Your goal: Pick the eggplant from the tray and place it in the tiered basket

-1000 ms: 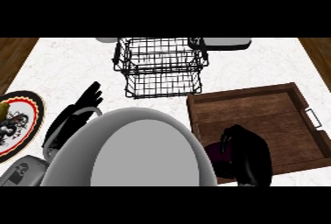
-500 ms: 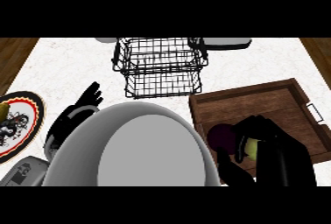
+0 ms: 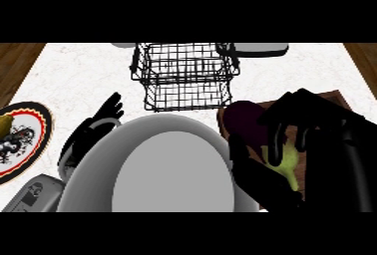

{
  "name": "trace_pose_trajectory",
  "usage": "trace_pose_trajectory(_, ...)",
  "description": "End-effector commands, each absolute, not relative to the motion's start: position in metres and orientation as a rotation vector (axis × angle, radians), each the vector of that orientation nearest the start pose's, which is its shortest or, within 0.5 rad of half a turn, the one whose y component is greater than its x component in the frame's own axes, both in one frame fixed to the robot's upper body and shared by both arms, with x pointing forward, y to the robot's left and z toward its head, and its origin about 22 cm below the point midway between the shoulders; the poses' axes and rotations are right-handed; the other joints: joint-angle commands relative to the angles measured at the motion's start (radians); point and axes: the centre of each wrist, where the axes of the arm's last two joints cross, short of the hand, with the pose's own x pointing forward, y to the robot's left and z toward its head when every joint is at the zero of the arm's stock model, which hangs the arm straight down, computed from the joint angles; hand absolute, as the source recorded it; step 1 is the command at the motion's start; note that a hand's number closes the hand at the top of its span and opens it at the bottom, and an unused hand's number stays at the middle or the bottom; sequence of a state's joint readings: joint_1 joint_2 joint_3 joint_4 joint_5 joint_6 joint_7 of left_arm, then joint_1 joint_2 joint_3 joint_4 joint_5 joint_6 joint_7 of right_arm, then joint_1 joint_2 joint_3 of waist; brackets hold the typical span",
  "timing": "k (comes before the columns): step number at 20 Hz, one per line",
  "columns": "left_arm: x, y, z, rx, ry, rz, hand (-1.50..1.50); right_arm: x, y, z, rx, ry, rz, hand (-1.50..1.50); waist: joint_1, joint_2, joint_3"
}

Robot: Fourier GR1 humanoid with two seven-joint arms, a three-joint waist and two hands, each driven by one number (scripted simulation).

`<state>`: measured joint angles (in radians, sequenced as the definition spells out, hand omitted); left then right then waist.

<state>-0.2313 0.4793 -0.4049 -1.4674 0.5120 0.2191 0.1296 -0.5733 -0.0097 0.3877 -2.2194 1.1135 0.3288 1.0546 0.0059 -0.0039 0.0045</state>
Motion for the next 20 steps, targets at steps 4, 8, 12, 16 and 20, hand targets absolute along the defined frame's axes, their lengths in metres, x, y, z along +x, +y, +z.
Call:
trace_pose_trajectory(4, 0.275, 0.228, 0.026, -0.127, -1.379, -0.146, 0.0, 0.246, -0.088, 0.291, -1.078, -1.494, 0.561, 1.5, 0.011, 0.002, -0.007)
trace_pose_trajectory(8, 0.289, 0.227, 0.026, -0.106, -1.382, -0.165, 0.0, 0.279, -0.069, 0.316, -1.048, -1.497, 0.497, 1.5, 0.011, 0.007, -0.007)
trace_pose_trajectory(12, 0.288, 0.214, 0.04, -0.138, -1.377, -0.166, 0.0, 0.324, -0.063, 0.314, -1.027, -1.48, 0.443, 1.5, 0.022, 0.009, -0.006)
trace_pose_trajectory(16, 0.293, 0.226, 0.021, -0.126, -1.384, -0.157, 0.0, 0.36, -0.062, 0.304, -0.998, -1.463, 0.449, 1.5, 0.013, 0.013, -0.006)
trace_pose_trajectory(20, 0.281, 0.226, 0.038, -0.145, -1.411, -0.173, 0.0, 0.384, -0.045, 0.309, -0.946, -1.5, 0.411, 1.5, 0.034, 0.011, -0.006)
